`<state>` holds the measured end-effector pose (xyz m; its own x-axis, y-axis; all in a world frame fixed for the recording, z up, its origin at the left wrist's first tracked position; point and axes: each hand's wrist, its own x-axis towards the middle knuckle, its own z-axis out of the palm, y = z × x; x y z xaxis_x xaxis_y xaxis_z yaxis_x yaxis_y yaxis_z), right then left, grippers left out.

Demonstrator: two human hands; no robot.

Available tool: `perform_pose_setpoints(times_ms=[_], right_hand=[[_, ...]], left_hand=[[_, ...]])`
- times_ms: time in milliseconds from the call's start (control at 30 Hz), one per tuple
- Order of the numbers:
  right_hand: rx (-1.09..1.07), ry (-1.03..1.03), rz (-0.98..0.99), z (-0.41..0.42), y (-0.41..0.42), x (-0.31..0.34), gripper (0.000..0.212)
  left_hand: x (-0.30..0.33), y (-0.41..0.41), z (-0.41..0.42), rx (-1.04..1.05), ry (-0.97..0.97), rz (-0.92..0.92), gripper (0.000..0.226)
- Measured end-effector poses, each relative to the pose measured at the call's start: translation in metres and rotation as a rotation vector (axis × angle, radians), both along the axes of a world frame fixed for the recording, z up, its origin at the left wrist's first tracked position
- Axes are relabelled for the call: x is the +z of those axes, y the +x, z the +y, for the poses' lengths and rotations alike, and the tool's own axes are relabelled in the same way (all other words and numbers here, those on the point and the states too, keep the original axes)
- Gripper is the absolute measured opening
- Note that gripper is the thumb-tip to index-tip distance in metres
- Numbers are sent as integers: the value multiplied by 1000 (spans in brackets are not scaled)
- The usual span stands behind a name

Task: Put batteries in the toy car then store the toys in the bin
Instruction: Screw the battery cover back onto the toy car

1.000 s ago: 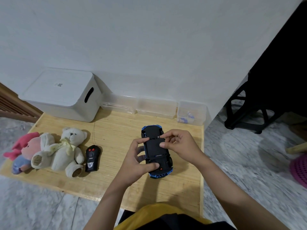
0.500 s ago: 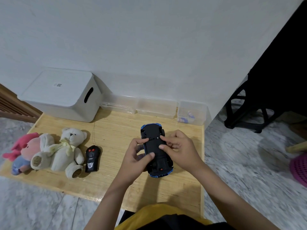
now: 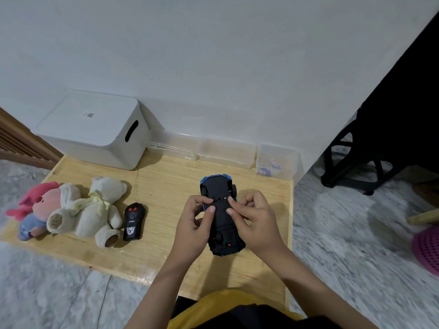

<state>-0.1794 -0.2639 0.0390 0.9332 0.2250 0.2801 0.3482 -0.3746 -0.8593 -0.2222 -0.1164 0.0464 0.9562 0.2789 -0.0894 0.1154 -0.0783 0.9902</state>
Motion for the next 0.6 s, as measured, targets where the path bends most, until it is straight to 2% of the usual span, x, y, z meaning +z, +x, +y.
perform_pose_setpoints(times_ms=[133,233,333,467,600], right_hand=[[-25,69,69,9,-8,-12,23],[-18,79,201,14,-14,-22,27],[-92,102,236,11,-13,-36,22],[-240,-65,299,-3,-3,-67,24],[-204,-293,381,-2,7,-93,36]], left_hand=[[-7,-8,5,-12,4,13,11],[-19,-16,8,-7,27,59,21],[-26,-22,13,36,60,103,30],[-26,-25,24,46,70,130,36],[-28,-28,31,94,24,159,37]])
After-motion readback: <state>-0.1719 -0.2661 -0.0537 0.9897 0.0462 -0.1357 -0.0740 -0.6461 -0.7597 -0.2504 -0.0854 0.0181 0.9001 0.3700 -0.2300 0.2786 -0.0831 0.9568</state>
